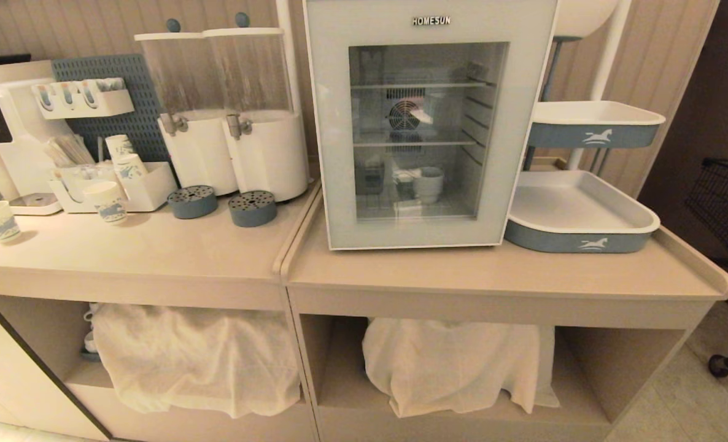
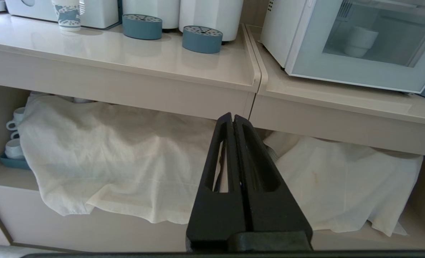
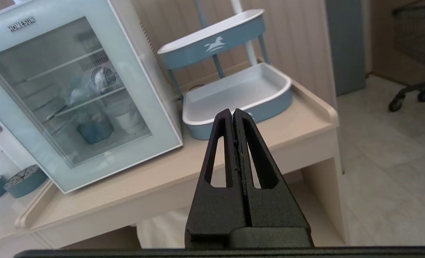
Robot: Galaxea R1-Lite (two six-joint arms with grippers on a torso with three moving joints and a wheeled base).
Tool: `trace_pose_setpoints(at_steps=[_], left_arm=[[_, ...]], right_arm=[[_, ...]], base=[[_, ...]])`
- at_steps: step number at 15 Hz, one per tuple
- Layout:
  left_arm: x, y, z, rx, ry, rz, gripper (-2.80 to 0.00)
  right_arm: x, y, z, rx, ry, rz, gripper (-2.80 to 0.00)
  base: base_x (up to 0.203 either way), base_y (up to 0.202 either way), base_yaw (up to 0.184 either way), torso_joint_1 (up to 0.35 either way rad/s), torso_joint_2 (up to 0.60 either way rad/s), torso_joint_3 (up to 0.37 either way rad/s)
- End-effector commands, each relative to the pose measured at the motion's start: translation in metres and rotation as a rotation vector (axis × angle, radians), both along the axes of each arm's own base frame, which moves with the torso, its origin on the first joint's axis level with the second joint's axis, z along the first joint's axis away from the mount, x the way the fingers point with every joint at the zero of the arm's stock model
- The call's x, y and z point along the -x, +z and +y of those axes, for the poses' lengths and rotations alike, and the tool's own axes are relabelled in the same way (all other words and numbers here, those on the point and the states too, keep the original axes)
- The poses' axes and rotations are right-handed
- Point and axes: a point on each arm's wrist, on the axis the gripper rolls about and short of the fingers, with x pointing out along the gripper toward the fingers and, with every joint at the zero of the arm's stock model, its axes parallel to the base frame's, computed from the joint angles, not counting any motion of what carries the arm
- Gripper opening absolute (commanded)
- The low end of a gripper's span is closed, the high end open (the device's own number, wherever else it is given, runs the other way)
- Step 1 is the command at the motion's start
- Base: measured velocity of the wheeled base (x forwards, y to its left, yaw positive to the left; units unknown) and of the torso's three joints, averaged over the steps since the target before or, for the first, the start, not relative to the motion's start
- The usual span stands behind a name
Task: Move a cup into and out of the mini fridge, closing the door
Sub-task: Open the freezer door
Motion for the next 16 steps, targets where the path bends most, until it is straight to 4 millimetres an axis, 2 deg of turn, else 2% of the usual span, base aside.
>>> trace_pose_setpoints(at_steps=[1,5,6,8,11,13,16], left_arm=[[-0.003,-0.011,0.0,0.001,0.001,0.037,-2.8],[-0.003,-0.011,0.0,0.001,0.001,0.036,-2.8],[-0.003,-0.011,0.0,0.001,0.001,0.037,-2.8],[-0.003,-0.011,0.0,0.001,0.001,0.037,-2.8],[-0.003,-0.011,0.0,0.001,0.001,0.037,-2.8],[-0.003,-0.011,0.0,0.001,0.001,0.037,-2.8],[-0.003,-0.011,0.0,0.0,0.001,0.037,-2.8]], right_arm=[[0.02,-0.027,0.0,0.003,0.004,-0.086,-2.8],[-0.011,-0.077,0.002,0.093,0.056,0.004,-2.8],[-0.021,-0.096,0.002,0.142,0.068,0.039,-2.8],[-0.03,-0.118,0.003,0.22,0.083,0.108,-2.8],[-0.029,-0.126,0.005,0.329,0.204,0.22,-2.8],[-0.026,-0.13,0.006,0.315,0.233,0.321,-2.8],[-0.025,-0.129,0.006,0.285,0.232,0.321,-2.8]], base=[[0.0,0.0,0.0,0.0,0.0,0.0],[0.0,0.0,0.0,0.0,0.0,0.0],[0.0,0.0,0.0,0.0,0.0,0.0],[0.0,0.0,0.0,0.0,0.0,0.0],[0.0,0.0,0.0,0.0,0.0,0.0],[0.0,0.0,0.0,0.0,0.0,0.0],[0.0,0.0,0.0,0.0,0.0,0.0]])
